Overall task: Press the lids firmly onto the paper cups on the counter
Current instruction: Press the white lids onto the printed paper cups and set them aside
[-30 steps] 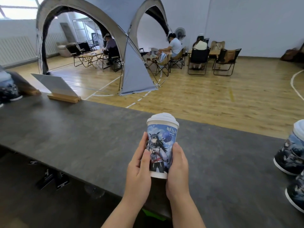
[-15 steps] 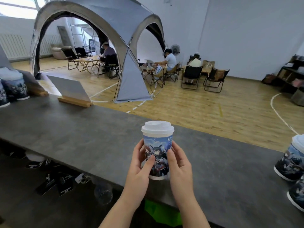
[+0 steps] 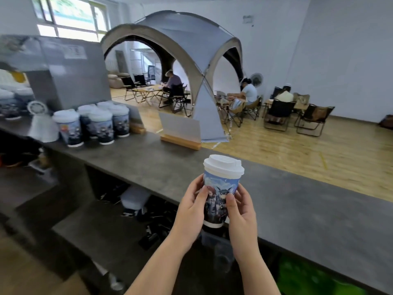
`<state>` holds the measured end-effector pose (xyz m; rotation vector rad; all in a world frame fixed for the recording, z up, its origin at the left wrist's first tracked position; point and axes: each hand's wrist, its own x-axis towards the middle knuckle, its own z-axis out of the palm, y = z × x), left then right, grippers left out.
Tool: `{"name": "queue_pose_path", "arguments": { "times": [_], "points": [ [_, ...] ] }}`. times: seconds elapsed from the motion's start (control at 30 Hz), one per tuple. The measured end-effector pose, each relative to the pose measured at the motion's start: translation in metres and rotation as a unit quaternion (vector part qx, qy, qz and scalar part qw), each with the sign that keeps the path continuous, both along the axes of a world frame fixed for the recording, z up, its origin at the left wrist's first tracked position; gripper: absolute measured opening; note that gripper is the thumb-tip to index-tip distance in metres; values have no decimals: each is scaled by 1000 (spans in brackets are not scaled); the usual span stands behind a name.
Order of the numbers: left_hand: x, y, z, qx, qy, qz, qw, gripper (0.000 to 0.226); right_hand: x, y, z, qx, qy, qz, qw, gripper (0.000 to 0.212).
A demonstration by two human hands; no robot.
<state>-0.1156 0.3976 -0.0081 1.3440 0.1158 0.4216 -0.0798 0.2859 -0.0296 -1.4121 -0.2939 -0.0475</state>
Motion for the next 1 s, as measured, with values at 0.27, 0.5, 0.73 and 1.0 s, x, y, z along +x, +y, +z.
{"name": "queue_pose_path", "arguments": {
  "times": [0.27,0.5,0.73,1.0],
  "points": [
    [-1,94,3,13,-8,59,998,28,2,107,0,11,12,36,999,57],
    [39,179,-2,45,19,79,996,27,39,197,-16,42,34,47,997,52],
    [93,272,-20,23,56,135,989,22,101,287,-26,47,55,93,993,44],
    [110,349,-29,107,68,121,985,57,141,359,-28,7,14,54,998,36]
  ]
}}
